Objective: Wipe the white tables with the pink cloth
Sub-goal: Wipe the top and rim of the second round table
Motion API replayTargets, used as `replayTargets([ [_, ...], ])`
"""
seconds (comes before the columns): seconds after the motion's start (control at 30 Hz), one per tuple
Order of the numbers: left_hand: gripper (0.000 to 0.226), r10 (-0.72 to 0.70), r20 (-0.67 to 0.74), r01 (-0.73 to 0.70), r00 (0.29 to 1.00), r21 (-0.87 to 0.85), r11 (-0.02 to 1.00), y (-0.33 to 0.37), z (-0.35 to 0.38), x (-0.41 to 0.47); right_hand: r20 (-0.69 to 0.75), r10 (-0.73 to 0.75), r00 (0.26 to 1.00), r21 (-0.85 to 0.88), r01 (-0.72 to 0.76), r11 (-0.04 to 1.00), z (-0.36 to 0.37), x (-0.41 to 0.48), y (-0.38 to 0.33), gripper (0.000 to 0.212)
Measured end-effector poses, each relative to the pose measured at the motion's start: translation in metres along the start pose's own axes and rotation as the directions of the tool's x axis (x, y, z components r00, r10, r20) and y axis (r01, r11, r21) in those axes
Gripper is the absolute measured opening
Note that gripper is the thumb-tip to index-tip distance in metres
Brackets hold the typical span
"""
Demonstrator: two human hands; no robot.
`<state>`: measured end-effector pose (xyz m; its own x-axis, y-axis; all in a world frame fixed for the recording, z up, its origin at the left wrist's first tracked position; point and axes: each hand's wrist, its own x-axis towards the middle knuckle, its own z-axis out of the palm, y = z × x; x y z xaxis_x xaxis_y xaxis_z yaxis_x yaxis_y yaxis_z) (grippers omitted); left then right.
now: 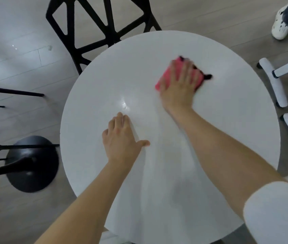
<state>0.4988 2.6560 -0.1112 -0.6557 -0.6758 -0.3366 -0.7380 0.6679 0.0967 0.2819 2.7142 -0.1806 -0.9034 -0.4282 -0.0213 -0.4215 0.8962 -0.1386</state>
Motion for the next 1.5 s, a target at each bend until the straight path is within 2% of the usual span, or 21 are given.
replayTargets([
  [0.03,0.118,-0.002,0.011,0.002,1.0,-0.001,1.0,0.001,-0.001,-0.001,0.022,-0.148,0.989,0.007,0.148,0.989,0.003,-0.007,-0.037,0.073],
  [0.1,0.1,-0.029,-0.016,0.029,0.999,-0.031,0.999,-0.001,-0.003,-0.004,0.079,-0.413,0.907,0.038,0.411,0.911,0.005,-0.031,-0.086,0.07],
  [0.17,0.067,-0.057,-0.104,0.047,0.993,-0.097,0.994,-0.008,-0.004,-0.008,0.118,-0.567,0.815,0.09,0.56,0.824,0.002,-0.057,-0.085,0.067],
  [0.2,0.051,-0.054,-0.146,0.037,0.988,-0.116,0.993,-0.009,-0.004,-0.011,0.102,-0.595,0.798,0.118,0.584,0.803,0.0,-0.068,-0.064,0.066],
  [0.27,0.029,0.002,-0.197,-0.028,0.98,-0.127,0.992,-0.007,-0.008,-0.009,0.08,-0.541,0.837,0.112,0.531,0.84,-0.005,-0.089,0.001,0.065],
  [0.33,0.016,0.081,-0.209,-0.111,0.975,-0.133,0.985,0.005,-0.012,0.002,0.082,-0.393,0.916,0.069,0.388,0.919,-0.018,-0.105,0.082,0.069],
  [0.43,0.014,0.223,-0.198,-0.259,0.954,-0.18,0.949,0.042,-0.018,0.022,0.095,-0.113,0.989,0.012,0.112,0.994,-0.041,-0.115,0.187,0.073],
  [0.5,0.015,0.267,-0.187,-0.305,0.945,-0.223,0.926,0.063,-0.021,0.032,0.058,0.117,0.991,-0.038,-0.115,0.993,-0.039,-0.102,0.212,0.07],
  [0.57,0.025,0.282,-0.153,-0.313,0.947,-0.247,0.917,0.072,-0.02,0.038,-0.021,0.317,0.948,-0.035,-0.317,0.948,-0.029,-0.074,0.192,0.069],
  [0.63,0.046,0.313,-0.104,-0.329,0.944,-0.231,0.916,0.071,-0.018,0.041,-0.074,0.354,0.932,-0.014,-0.356,0.935,-0.018,-0.03,0.146,0.069],
  [0.67,0.059,0.335,-0.078,-0.344,0.939,-0.206,0.916,0.069,-0.017,0.042,-0.065,0.295,0.953,-0.004,-0.296,0.955,-0.015,-0.008,0.118,0.07],
  [0.73,0.089,0.356,-0.01,-0.354,0.935,-0.127,0.927,0.063,-0.016,0.047,-0.011,0.089,0.996,0.016,-0.089,0.996,-0.014,0.026,0.061,0.072],
  [0.8,0.127,0.325,0.104,-0.32,0.94,-0.062,0.945,0.061,-0.015,0.053,0.056,-0.106,0.993,0.023,0.105,0.994,-0.014,0.034,0.029,0.071],
  [0.9,0.168,0.269,0.276,-0.28,0.923,-0.001,0.96,0.074,-0.015,0.069,0.062,-0.243,0.968,0.037,0.241,0.97,-0.014,0.005,0.064,0.069],
  [0.97,0.182,0.267,0.378,-0.289,0.887,0.003,0.957,0.098,-0.011,0.079,0.028,-0.185,0.982,0.036,0.184,0.982,-0.019,-0.029,0.122,0.07],
  [1.1,0.191,0.189,0.551,-0.239,0.813,0.019,0.971,0.14,-0.004,0.09,0.039,0.063,0.997,-0.021,-0.062,0.998,-0.035,-0.058,0.207,0.071],
  [1.23,0.19,0.149,0.616,-0.203,0.774,0.019,0.979,0.141,0.0,0.095,-0.021,0.227,0.974,-0.026,-0.228,0.973,-0.028,-0.006,0.18,0.071],
  [1.33,0.189,0.126,0.635,-0.192,0.763,0.036,0.981,0.141,-0.003,0.094,-0.021,0.157,0.987,0.037,-0.156,0.987,-0.02,0.071,0.119,0.072],
  [1.43,0.187,0.131,0.64,-0.184,0.757,0.016,0.983,0.141,-0.002,0.092,0.034,-0.065,0.997,0.047,0.063,0.997,-0.015,0.13,0.042,0.072],
  [1.5,0.188,0.121,0.646,-0.171,0.754,0.015,0.985,0.142,-0.003,0.091,0.073,-0.213,0.974,0.041,0.21,0.977,-0.012,0.143,0.011,0.071],
])
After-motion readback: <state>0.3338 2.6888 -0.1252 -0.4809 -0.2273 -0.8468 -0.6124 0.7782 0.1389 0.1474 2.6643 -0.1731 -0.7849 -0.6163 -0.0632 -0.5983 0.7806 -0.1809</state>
